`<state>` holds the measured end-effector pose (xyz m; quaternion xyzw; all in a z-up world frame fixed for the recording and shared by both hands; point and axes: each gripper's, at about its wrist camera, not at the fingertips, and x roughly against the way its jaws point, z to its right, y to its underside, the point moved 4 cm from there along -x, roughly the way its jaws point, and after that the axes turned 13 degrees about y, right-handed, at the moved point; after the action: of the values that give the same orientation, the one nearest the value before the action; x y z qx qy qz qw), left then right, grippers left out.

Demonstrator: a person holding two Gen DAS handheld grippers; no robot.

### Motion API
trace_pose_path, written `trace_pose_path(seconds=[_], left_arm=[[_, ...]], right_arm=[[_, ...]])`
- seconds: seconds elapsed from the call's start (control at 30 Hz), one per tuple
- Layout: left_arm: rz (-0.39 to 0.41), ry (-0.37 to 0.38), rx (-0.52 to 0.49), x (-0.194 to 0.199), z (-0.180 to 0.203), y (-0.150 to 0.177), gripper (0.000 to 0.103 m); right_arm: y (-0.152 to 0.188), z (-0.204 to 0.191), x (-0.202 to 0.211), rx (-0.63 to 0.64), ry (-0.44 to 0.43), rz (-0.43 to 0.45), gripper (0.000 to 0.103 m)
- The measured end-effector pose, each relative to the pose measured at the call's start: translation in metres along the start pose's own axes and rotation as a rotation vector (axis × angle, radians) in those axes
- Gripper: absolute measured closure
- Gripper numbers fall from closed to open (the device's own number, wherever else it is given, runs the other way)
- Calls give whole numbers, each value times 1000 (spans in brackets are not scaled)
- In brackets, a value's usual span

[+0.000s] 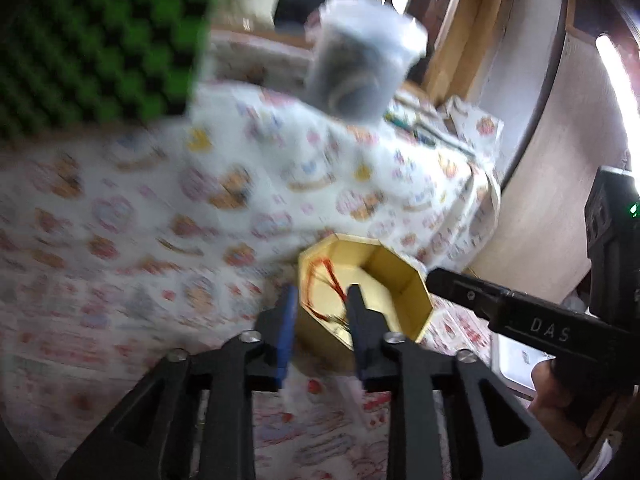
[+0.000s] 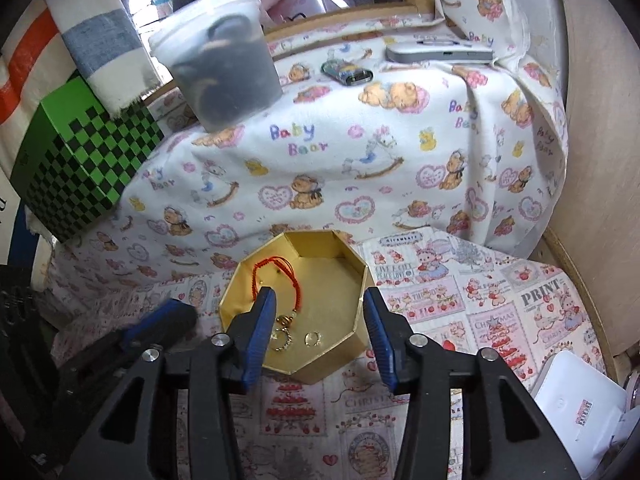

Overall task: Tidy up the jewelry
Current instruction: 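Carry both pieces over the yellow box and open both tools to release, then move both tools back toward the remaining jewelry pile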

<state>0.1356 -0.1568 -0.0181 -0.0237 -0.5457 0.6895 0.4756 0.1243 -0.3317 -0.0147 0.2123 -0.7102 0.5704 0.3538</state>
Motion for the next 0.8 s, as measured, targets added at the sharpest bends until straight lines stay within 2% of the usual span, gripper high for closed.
trace_pose_path(seconds=[0.1, 0.17, 0.23, 0.3, 0.37, 0.4, 0.53, 0.7, 0.8], left_arm=[[56, -92, -42, 23, 1, -8, 54], [86, -167, -58, 37, 1, -15, 51], [86, -251, -79, 48, 3, -21, 40], [124, -264, -85, 64, 5, -26, 27], [145, -273, -80, 81, 5, -30, 21], [152, -282, -82, 87, 4, -31, 20], [175, -355, -109, 116, -5, -25, 14], [186, -408, -133, 148, -19, -10, 13], [195, -472, -135, 155, -33, -7, 9]], right_arm=[[1, -5, 4, 20, 7, 20, 49], [1, -8, 5, 33, 14, 30, 48], [2, -11, 7, 44, 12, 40, 47], [2, -14, 10, 49, 9, 66, 46], [2, -19, 17, 58, 7, 105, 40], [3, -23, 21, 66, -9, 120, 37], [7, -39, 36, 112, -89, 134, 37], [15, -58, 49, 171, -95, 171, 36], [19, -65, 50, 189, -99, 174, 35]])
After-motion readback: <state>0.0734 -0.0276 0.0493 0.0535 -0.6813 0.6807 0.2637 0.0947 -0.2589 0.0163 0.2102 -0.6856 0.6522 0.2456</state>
